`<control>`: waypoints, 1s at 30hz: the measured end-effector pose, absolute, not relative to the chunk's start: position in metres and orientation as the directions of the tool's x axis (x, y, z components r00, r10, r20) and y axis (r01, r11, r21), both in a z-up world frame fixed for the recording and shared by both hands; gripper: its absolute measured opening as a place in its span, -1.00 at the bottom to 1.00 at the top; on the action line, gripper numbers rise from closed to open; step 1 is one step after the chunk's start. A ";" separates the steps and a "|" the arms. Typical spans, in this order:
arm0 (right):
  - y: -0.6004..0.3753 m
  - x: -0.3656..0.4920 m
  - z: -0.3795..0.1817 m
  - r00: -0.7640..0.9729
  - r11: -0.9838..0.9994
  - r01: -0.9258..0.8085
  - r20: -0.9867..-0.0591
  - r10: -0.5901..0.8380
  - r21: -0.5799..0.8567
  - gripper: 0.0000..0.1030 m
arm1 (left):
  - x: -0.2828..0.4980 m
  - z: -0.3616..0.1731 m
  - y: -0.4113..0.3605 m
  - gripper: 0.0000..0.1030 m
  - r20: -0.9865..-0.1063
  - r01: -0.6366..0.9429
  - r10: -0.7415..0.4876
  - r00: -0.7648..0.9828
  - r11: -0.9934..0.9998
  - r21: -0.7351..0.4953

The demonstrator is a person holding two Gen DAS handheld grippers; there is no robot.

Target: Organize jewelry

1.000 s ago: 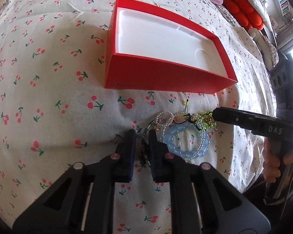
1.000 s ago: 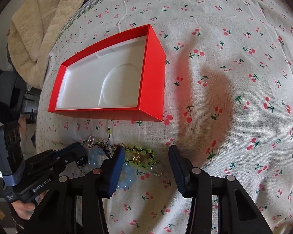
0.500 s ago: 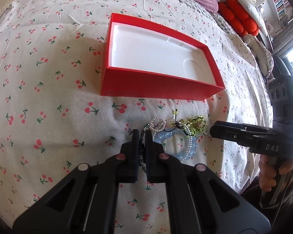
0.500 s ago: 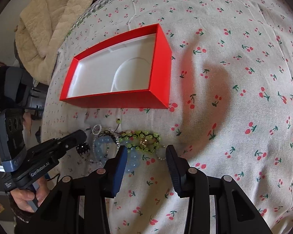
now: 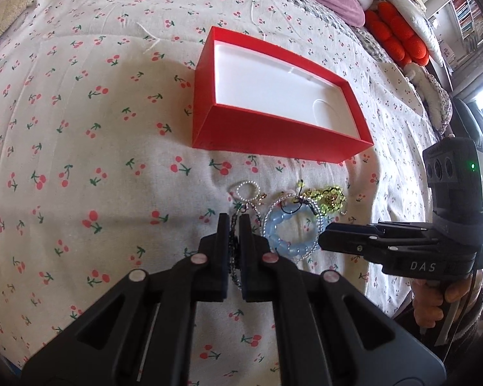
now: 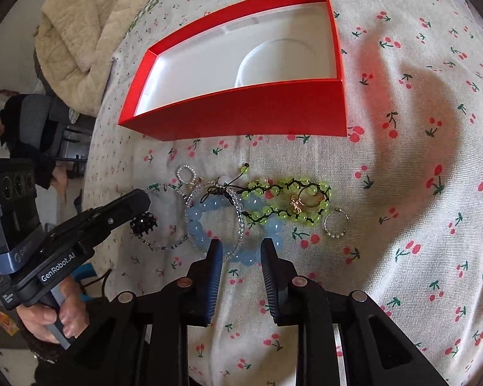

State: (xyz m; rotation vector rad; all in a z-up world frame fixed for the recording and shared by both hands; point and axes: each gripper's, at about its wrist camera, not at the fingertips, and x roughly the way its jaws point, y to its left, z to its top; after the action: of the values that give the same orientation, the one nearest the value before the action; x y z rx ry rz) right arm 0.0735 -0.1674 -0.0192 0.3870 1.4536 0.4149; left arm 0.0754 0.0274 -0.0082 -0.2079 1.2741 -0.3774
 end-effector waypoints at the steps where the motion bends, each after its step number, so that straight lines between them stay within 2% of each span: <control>1: -0.165 0.074 -0.019 0.074 0.869 -0.039 -0.866 0.494 0.493 -0.55 | 0.075 -0.012 0.029 -0.88 -0.896 0.156 -0.383 0.223 0.922 -0.355; 4: -0.161 0.076 -0.020 0.084 0.873 -0.048 -0.869 0.488 0.486 -0.63 | 0.074 -0.023 0.039 -0.87 -0.907 0.117 -0.378 0.184 0.925 -0.361; 8: -0.152 0.078 -0.027 0.063 0.874 -0.063 -0.872 0.486 0.482 -0.79 | 0.079 -0.025 0.049 -0.47 -0.892 0.092 -0.417 0.174 0.909 -0.407; 15: -0.138 0.072 -0.012 0.104 0.883 -0.137 -0.880 0.463 0.448 -0.89 | 0.096 -0.033 0.040 -0.47 -0.904 0.109 -0.411 0.117 0.910 -0.400; 17: -0.133 0.072 -0.007 0.119 0.885 -0.148 -0.880 0.459 0.441 -0.89 | 0.097 -0.032 0.035 -0.51 -0.911 0.140 -0.398 0.110 0.913 -0.383; 20: -0.136 0.071 -0.005 0.125 0.886 -0.143 -0.880 0.459 0.442 -0.89 | 0.098 -0.034 0.031 -0.78 -0.922 0.163 -0.375 0.100 0.920 -0.356; 23: -0.140 0.069 -0.005 0.127 0.889 -0.133 -0.882 0.454 0.439 -0.89 | 0.098 -0.034 0.027 -0.84 -0.927 0.172 -0.364 0.097 0.923 -0.344; 26: -0.149 0.066 -0.002 0.135 0.889 -0.133 -0.881 0.453 0.437 -0.89 | 0.094 -0.029 0.023 -1.00 -0.926 0.173 -0.358 0.123 0.926 -0.336; 30: -0.145 0.064 0.011 0.161 0.885 -0.146 -0.872 0.462 0.442 -0.89 | 0.087 -0.013 0.017 -1.00 -0.910 0.195 -0.379 0.169 0.918 -0.346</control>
State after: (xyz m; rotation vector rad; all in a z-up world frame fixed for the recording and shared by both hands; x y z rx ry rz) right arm 0.0643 -0.1452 0.0106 0.2805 1.3439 0.4414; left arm 0.0874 0.0166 -0.0133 -0.1621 1.3414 -0.4106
